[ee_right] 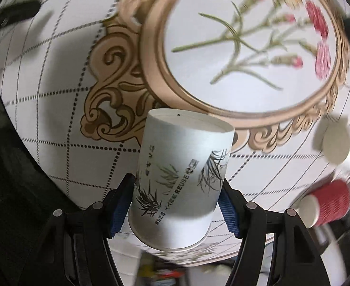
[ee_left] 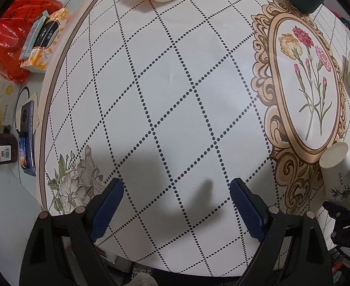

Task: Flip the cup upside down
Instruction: 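Rotate the held white paper cup rim-down with the right tool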

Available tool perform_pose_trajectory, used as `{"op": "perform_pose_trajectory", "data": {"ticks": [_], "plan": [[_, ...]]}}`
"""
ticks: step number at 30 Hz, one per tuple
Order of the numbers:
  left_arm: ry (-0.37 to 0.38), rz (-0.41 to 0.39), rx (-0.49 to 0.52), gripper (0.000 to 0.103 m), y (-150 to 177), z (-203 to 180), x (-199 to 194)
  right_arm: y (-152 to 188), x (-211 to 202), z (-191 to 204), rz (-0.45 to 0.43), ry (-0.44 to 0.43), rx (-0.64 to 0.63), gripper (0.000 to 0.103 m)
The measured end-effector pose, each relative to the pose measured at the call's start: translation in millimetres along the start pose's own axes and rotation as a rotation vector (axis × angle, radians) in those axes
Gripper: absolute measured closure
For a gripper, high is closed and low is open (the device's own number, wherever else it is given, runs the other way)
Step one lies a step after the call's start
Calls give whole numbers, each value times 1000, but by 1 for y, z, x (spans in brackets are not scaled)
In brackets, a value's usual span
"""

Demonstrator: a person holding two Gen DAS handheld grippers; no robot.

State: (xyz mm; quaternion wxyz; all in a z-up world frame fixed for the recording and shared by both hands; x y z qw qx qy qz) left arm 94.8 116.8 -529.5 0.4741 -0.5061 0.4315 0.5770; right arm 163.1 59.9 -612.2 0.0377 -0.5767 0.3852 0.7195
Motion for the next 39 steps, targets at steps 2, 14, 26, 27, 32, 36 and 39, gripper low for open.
{"op": "perform_pose_trajectory", "data": {"ticks": [2,14,26,27,32,36,39], "plan": [[1,-3,5,12,1,3,-2,-4,-1,-10,10,-41,53,33],[1,-9,22,12,4,-4,-11,-48,-24,-84,10,-134,195,21],[9,-9,36,12,0,-11,-21,-63,-69,-115,-110,-110,266,42],[11,-10,37,12,-1,-13,-22,-64,-75,-119,-140,-109,277,42],[31,1,29,12,-5,-19,-24,-78,-128,-166,-434,-117,425,42],[36,12,22,12,-9,-22,-23,-87,-160,-207,-691,-70,572,42],[35,17,27,12,-11,-25,-24,-88,-171,-215,-819,-58,672,42]]}}
Point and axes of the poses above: each gripper's, at about its wrist camera, not at the fingertips, and x roughly the way its jaws point, z to its left, y to its underside, the point moved 10 cm from there along x, roughly the way its jaws point, and after that the axes turned 1 degree about -y, right-handed, at the moved point
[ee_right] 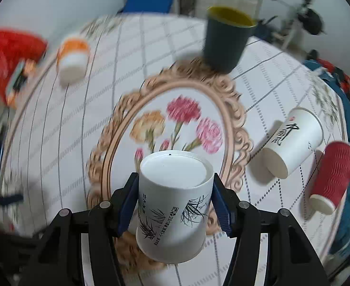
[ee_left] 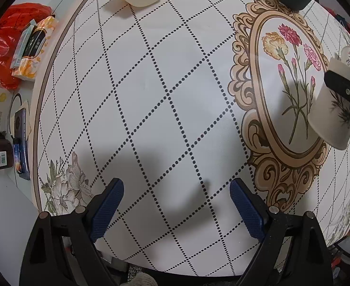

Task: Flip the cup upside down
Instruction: 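Rotate the held white paper cup rim-down with the right tool, then lower the cup rim-down onto the flower medallion and open the right tool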

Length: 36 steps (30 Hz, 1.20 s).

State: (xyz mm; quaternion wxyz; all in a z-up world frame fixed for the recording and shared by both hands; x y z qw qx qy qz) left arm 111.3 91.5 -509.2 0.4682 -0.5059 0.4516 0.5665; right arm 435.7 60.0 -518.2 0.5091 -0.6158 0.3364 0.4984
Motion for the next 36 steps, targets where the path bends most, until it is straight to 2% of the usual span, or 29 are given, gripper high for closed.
{"op": "perform_pose_trajectory", "data": {"ticks": [3,8,11,19,23,30,33,35,36], "plan": [[-5,0,15,12,-2,-5,-1,14,9,16,-105,26,22,42],[-10,-7,42,12,-1,-15,-5,39,-5,35,-162,64,1,42],[-9,-10,51,12,2,-20,-8,61,-16,38,-159,59,2,42],[-5,-27,78,12,7,-29,-17,80,-23,40,-148,69,-1,40],[-6,-43,98,12,10,-30,-24,93,-28,40,-139,67,29,33],[6,-119,143,12,7,-39,-57,97,-63,29,-150,27,135,10],[19,-158,162,12,13,-44,-77,106,-87,20,-145,69,167,9],[25,-187,185,12,19,-51,-93,119,-101,11,-112,129,198,8],[24,-197,189,12,23,-51,-100,127,-108,8,-100,132,225,8]]}}
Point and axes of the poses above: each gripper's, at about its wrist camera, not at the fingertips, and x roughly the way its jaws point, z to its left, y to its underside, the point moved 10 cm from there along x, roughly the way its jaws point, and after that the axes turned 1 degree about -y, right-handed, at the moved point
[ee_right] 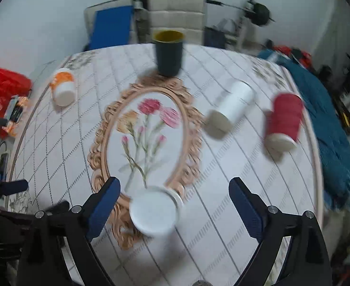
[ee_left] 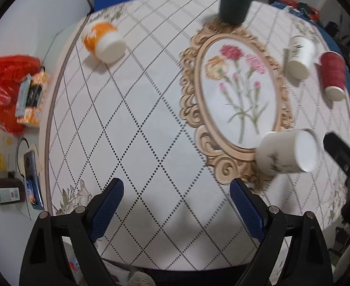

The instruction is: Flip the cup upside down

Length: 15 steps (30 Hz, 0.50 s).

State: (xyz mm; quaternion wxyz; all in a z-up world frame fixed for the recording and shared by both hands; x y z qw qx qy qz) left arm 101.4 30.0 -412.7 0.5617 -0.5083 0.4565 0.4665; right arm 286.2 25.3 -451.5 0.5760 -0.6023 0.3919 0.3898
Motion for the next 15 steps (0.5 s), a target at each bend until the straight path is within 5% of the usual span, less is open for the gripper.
{"op": "perform_pose_trajectory", "data": {"ticks": [8,15], "plan": [[20,-125,39,11,3,-12,-72,45,-68,-37,43,95,111,8],[25,-222,2,11,25,-16,-146,57,-151,-56,-25,115,136,8]]}}
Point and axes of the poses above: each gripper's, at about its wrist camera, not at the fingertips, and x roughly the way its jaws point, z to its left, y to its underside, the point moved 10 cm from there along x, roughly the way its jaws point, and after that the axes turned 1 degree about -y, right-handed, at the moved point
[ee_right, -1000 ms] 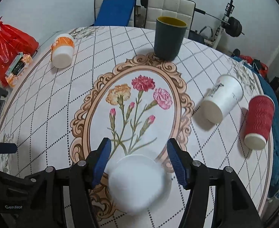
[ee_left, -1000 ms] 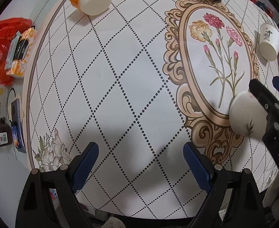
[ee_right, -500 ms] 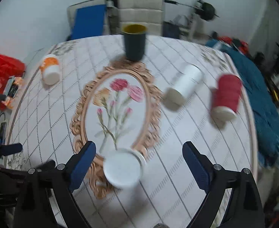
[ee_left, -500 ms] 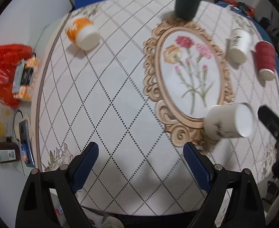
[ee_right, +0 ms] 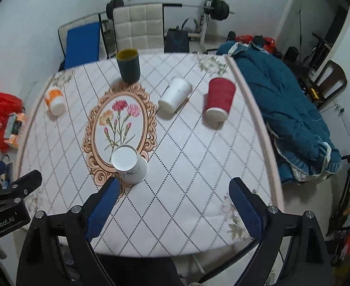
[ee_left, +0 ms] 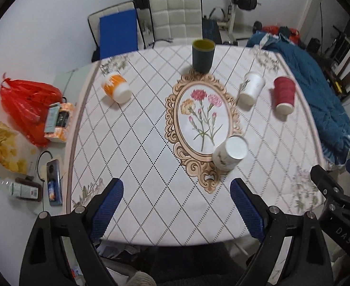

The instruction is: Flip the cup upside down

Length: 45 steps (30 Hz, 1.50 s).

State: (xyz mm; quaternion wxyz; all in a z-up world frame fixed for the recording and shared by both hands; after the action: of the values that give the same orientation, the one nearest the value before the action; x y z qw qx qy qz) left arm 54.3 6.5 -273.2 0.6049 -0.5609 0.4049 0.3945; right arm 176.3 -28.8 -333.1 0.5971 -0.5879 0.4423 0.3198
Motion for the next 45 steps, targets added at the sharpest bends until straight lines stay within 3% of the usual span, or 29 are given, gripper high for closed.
{"op": "perform_pose_trajectory", "data": {"ticks": [10,21,31,45], "plan": [[13,-121,-48,11,18,-6,-95,2,-117,-14,-115,-17,-54,8],[6,-191,-76,11,26,-4,-152,13,-208,-17,-204,-63,-56,5],[6,-214,-71,11,27,-4,-170,12,-236,-21,-220,-51,-55,5],[-7,-215,-75,11,24,6,-171,1,-237,-15,-226,-47,-61,5]]}}
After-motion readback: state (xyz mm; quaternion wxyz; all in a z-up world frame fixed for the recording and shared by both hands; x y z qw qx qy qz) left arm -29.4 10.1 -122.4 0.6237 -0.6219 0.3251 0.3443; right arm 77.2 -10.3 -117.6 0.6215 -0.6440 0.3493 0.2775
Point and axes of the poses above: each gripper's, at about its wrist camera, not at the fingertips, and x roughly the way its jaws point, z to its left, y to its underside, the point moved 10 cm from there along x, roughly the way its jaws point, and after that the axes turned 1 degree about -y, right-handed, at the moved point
